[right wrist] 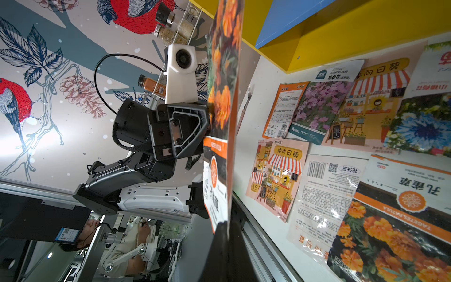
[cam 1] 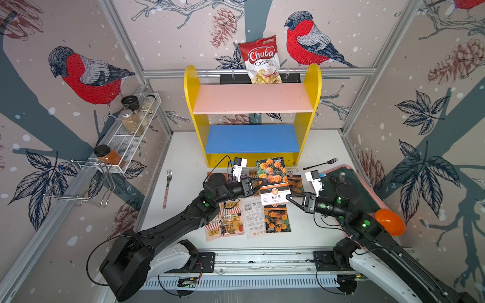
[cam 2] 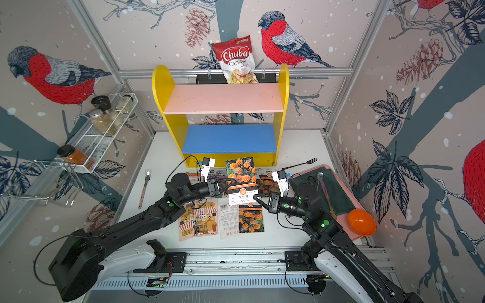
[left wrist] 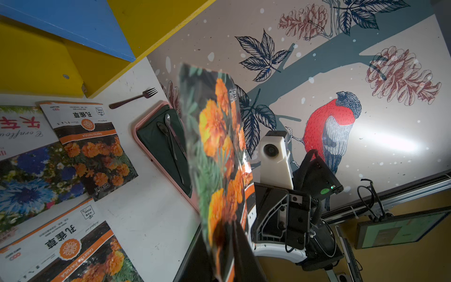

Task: Take the seed bag off the shelf
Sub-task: Pick up the seed packet from the shelf, then place the seed packet at the center of the board.

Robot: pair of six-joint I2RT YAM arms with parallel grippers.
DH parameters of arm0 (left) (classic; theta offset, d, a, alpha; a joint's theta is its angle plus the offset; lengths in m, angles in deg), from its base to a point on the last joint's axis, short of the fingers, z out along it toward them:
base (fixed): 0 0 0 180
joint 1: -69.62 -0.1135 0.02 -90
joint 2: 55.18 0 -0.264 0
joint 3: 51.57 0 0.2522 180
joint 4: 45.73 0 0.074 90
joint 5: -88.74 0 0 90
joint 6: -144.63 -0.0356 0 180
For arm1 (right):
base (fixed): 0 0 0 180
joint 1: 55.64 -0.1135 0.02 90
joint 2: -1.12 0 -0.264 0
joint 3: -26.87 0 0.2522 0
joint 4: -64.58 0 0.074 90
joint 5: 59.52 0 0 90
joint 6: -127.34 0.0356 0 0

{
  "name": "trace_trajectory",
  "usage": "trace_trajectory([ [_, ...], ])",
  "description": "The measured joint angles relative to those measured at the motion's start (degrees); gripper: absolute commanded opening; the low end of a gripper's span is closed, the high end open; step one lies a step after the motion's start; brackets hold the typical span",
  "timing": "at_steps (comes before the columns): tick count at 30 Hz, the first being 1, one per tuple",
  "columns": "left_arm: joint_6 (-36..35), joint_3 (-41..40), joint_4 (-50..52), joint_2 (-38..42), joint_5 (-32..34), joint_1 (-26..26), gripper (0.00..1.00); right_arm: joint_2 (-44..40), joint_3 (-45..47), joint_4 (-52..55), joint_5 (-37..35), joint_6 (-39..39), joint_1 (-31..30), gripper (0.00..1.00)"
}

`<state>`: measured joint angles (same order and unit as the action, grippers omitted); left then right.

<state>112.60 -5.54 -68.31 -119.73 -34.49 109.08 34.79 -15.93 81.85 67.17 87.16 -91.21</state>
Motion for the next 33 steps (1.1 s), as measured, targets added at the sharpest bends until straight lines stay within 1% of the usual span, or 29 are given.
trace_trajectory([
  [1,0.0,0.2,0.1,-0.1,0.0,0.0,0.01,0.0,0.0,0.0,-0.2,0.0,0.0,0.0],
  [4,-0.1,0.5,0.5,-0.2,0.0,0.0,0.0,0.1,-0.1,0.0,-0.3,0.0,0.0,0.0],
  [5,-0.1,0.7,0.7,-0.2,0.0,0.0,0.0,0.1,-0.2,0.0,-0.4,0.0,0.0,0.05],
  [7,-0.4,1.0,1.0,-0.3,0.0,0.0,0.0,0.1,-0.2,0.1,-0.5,0.0,0.0,0.25],
  [11,-0.6,1.2,1.3,-0.3,0.0,0.0,0.0,0.1,-0.9,0.5,-1.7,-0.2,0.0,0.76],
  [13,-0.6,1.2,2.4,0.1,0.0,0.0,0.0,0.3,-2.5,1.9,-2.6,-0.8,0.1,0.94],
  [14,-0.6,1.1,2.7,0.3,0.0,0.0,0.0,0.5,-3.6,3.1,-3.4,-1.6,0.2,1.0],
  [19,-0.9,-0.7,3.6,1.6,-0.1,0.3,0.0,2.9,-12.8,12.9,-9.5,-6.1,0.4,1.0],
  [23,0.3,-2.6,2.3,0.3,0.1,1.8,0.0,5.6,-20.1,21.9,-11.6,-10.4,0.2,1.0],
  [27,1.0,-3.6,-0.9,-4.2,0.9,4.7,0.0,6.8,-26.7,31.7,-12.9,-14.6,-0.4,1.0],
  [33,3.7,-3.2,-9.0,-15.7,2.8,10.5,0.0,5.4,-34.1,42.4,-13.2,-18.9,-1.0,1.0],
])
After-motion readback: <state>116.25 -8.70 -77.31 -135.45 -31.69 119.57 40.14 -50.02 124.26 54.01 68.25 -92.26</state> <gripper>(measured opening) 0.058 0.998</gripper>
